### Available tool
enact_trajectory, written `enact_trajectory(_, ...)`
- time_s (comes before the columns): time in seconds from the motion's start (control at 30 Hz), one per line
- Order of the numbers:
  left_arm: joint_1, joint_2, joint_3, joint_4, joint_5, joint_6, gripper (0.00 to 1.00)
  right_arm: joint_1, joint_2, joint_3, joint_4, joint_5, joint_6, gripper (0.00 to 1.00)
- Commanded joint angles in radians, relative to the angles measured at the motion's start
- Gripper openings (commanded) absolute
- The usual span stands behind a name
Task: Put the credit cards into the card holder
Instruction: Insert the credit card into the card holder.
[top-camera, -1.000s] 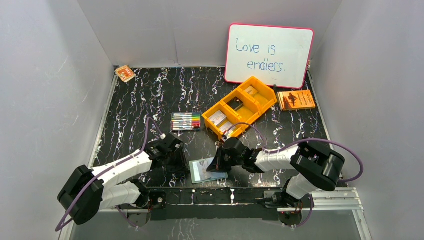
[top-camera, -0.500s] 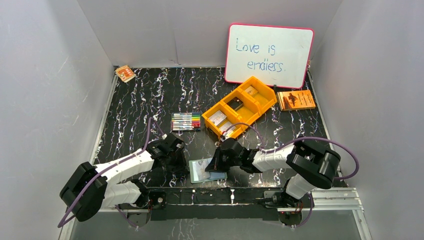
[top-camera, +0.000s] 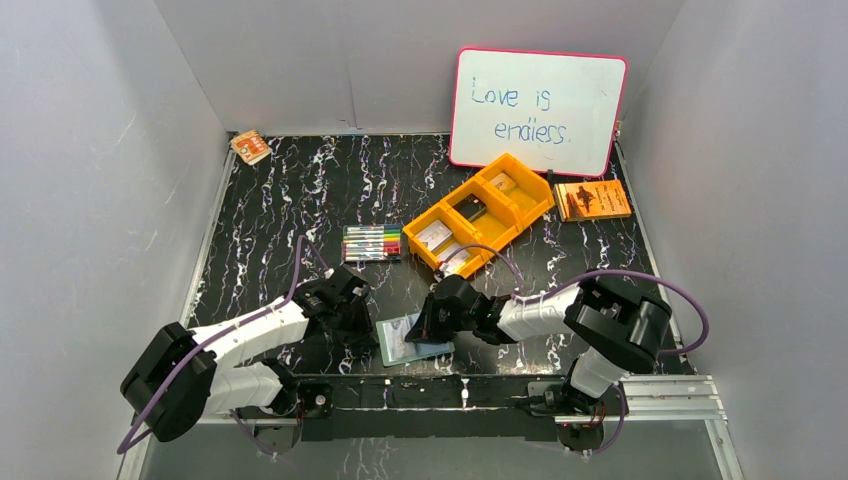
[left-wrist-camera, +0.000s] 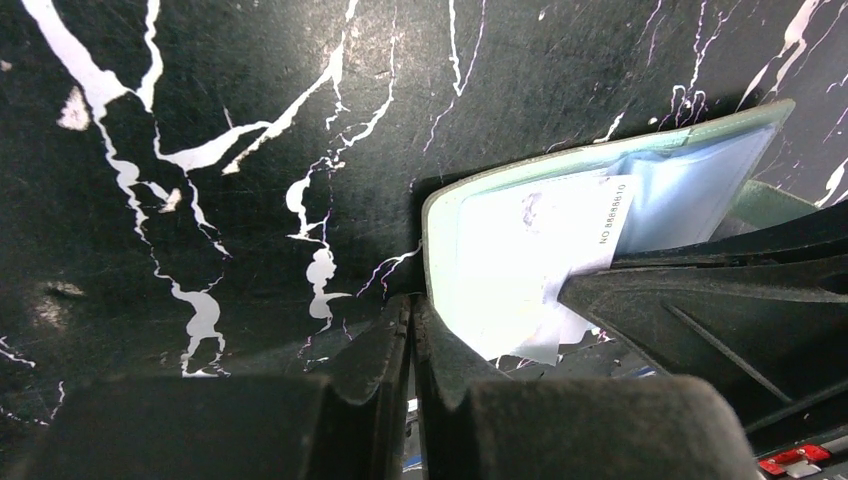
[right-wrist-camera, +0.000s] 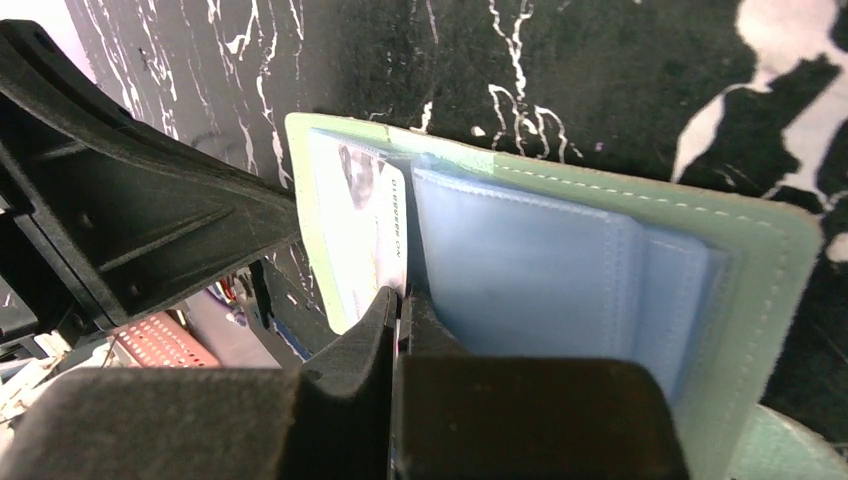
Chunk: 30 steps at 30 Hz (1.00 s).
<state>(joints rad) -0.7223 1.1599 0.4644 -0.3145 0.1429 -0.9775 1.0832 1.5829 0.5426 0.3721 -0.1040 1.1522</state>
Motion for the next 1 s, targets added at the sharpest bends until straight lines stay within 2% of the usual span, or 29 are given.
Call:
enact_trajectory(0.0, -0.007, 0.038, -0.035, -0.006, 0.005, 0.014, 0.04, 0.018, 0.029, 0.030, -0.068, 0.057, -0.037, 0.00)
enact_trajectory(0.07, -0.007, 0.038, -0.034, -0.007, 0.001, 0.013, 0.04, 0.021, 0.015, 0.034, -0.079, 0.060, -0.042, 0.00)
enact_trajectory(0.2, -0.007, 0.043, -0.029, -0.007, -0.003, 0.016, 0.04, 0.022, -0.022, 0.036, -0.110, 0.072, -0.050, 0.16)
enact_trajectory(0.3, -0.008, 0.044, -0.026, -0.006, -0.005, 0.016, 0.04, 0.023, -0.043, 0.034, -0.129, 0.083, -0.052, 0.24)
enact_trajectory(0.7, -0.008, 0.040, -0.018, -0.006, -0.008, 0.014, 0.04, 0.036, -0.081, 0.040, -0.174, 0.098, -0.059, 0.37)
enact_trajectory(0.97, -0.007, 0.037, -0.014, -0.009, -0.008, 0.015, 0.04, 0.043, -0.134, 0.019, -0.191, 0.161, -0.060, 0.50)
